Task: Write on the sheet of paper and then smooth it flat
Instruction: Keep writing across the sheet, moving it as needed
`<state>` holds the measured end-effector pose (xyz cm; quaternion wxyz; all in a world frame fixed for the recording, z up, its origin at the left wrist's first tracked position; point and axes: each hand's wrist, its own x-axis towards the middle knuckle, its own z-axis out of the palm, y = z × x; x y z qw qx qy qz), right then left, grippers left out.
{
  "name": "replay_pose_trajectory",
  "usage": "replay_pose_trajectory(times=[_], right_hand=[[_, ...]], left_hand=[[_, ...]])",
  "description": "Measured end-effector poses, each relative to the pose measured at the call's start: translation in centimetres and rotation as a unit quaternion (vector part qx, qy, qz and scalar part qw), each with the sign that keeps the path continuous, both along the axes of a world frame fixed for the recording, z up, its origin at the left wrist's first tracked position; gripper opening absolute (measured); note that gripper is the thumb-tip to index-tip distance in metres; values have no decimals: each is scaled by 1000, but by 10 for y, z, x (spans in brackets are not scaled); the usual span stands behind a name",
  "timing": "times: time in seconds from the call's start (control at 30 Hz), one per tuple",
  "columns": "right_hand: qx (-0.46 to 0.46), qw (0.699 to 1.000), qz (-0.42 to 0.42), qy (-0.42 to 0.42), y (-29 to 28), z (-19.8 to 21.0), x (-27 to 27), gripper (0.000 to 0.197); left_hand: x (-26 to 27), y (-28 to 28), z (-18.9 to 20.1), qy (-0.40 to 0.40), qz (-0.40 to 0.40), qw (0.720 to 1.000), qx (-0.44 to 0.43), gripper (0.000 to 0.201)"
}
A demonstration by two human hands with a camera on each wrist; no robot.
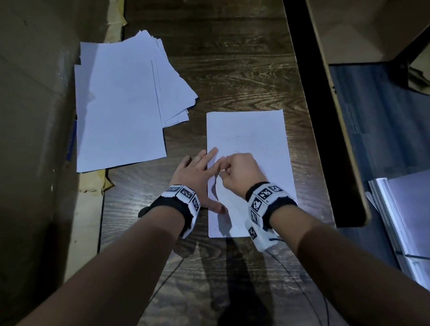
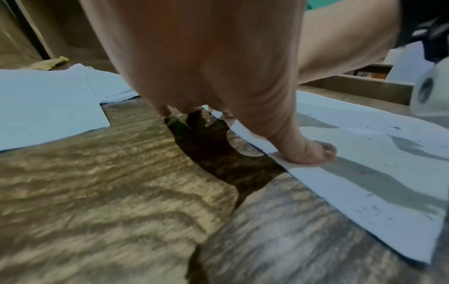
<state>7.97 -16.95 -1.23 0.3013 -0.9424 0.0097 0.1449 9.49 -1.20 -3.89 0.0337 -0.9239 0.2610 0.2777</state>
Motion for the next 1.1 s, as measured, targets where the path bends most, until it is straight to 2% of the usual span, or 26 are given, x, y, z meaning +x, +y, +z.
replay_pose_trajectory(times=[0.07,0.17,0.23,0.3,0.37,0.57,0.73,0.97,1.1], right_hand=[[-8,1000,5,18,3,1,-9,13],[-33,995,69,66,5,3,-38,12],[-35,994,82,69,5,6,-33,11],[-44,996,64,46,9,9,-13,12],[-27,998,38,29,13,12,0,20],[-28,995,44,89,10,8,-36,11],[-14,999,-23,45,13,-1,-9,11],[-39,995,14,87,8,-3,-33,8],[-47,997,-34,45,16,-1,5,12]], left_hand=[[0,1,-1,0,0,1000,-4,137],[-1,2,-4,-13,0,1000,-6,133],[0,1,-4,-7,4,1000,-6,134],[0,0,-1,10,11,1000,-12,138],[0,-1,0,10,15,1000,-13,136],[0,1,-2,-7,8,1000,-19,126],[-4,4,-6,-10,27,999,-34,147],[-4,5,-6,-4,32,999,-38,147],[-2,7,-9,-6,25,999,-41,149]])
